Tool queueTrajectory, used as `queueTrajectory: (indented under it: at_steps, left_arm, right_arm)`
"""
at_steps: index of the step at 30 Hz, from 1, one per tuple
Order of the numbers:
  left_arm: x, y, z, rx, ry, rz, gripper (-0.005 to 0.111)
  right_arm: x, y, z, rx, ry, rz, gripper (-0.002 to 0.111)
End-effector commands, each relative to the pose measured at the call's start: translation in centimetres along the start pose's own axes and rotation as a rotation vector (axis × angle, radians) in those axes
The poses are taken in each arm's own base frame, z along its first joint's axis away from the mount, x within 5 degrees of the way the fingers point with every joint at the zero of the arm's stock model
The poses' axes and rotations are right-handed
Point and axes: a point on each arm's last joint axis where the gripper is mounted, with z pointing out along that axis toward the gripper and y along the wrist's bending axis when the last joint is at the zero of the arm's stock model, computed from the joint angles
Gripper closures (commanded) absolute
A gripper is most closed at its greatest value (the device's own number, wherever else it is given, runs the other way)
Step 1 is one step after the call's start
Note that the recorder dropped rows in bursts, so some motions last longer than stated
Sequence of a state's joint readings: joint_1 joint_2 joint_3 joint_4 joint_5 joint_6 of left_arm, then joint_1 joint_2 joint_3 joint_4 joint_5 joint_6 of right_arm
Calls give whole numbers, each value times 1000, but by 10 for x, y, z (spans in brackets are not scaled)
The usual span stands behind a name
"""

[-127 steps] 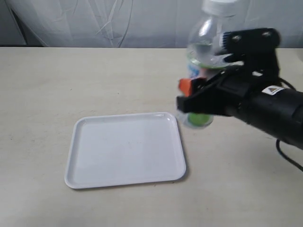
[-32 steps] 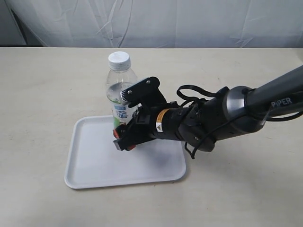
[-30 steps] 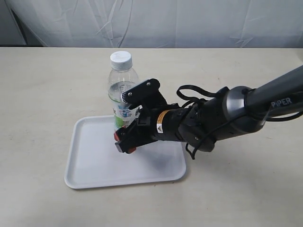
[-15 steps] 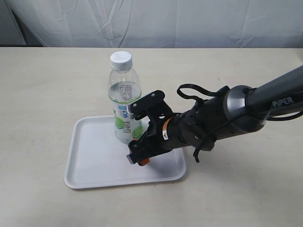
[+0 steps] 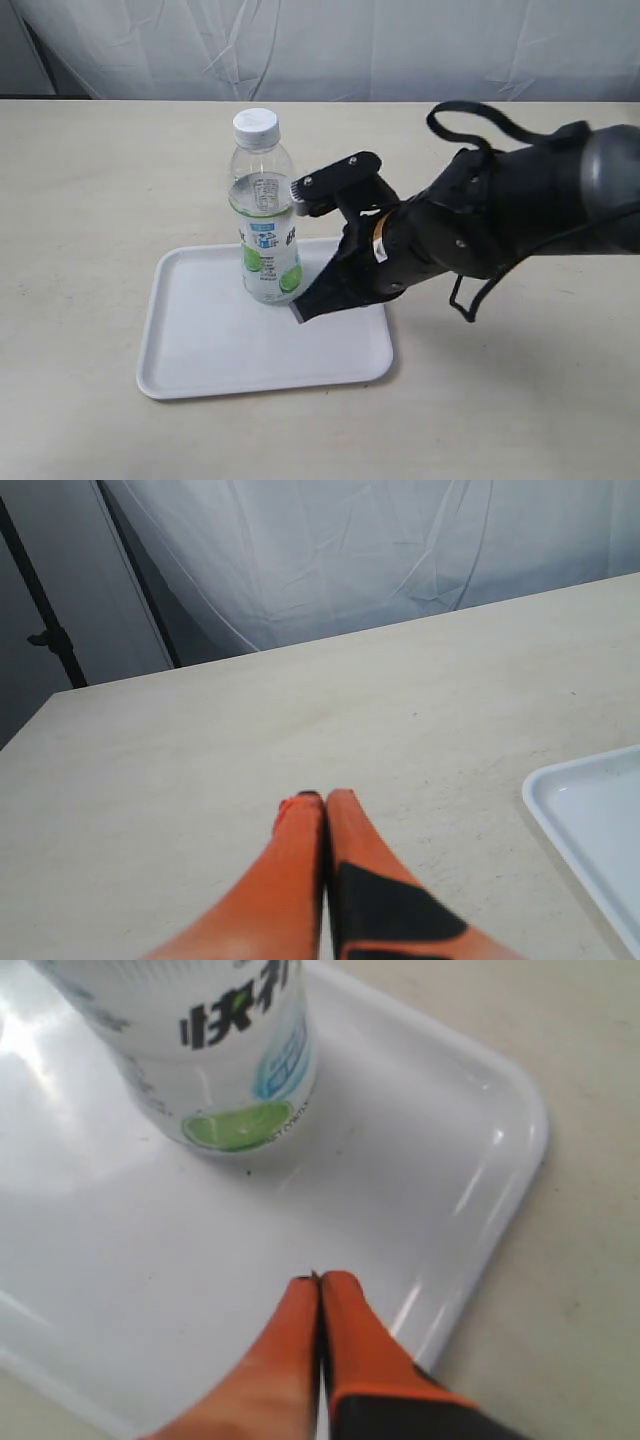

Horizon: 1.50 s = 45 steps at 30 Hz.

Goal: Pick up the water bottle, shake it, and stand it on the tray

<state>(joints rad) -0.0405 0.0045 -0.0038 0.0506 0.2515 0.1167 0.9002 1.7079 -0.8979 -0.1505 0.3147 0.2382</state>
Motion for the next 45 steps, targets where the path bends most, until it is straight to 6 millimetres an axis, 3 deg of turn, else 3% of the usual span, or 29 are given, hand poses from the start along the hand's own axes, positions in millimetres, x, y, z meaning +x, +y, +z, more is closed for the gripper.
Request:
queueTrajectory:
  at_steps: [1,10,16,31,35,39,45]
  left_arm:
    - [0,0,0,2,-15,-8,106]
    - [0,0,0,2,-15,-8,106]
    - [0,0,0,2,-15,-8,106]
    - [0,0,0,2,-15,-8,106]
    - [0,0,0,2,-15,-8,106]
    - [0,0,0,2,-15,-8,106]
    - [0,0,0,2,-15,-6,106]
  right_arm:
    - [1,-6,-39,35,-13,51,107]
    - [21,-24,-114,174,-65,137,107]
    - [42,-30,-149,203,-14,224,107]
    - [47,-31,-163,199,-45,238,107]
    - [57,-30,-172,129,-293,167,107]
    - [84,-31,-171,21,-604,121,107]
    - [144,-57,-174,46,-992,414,107]
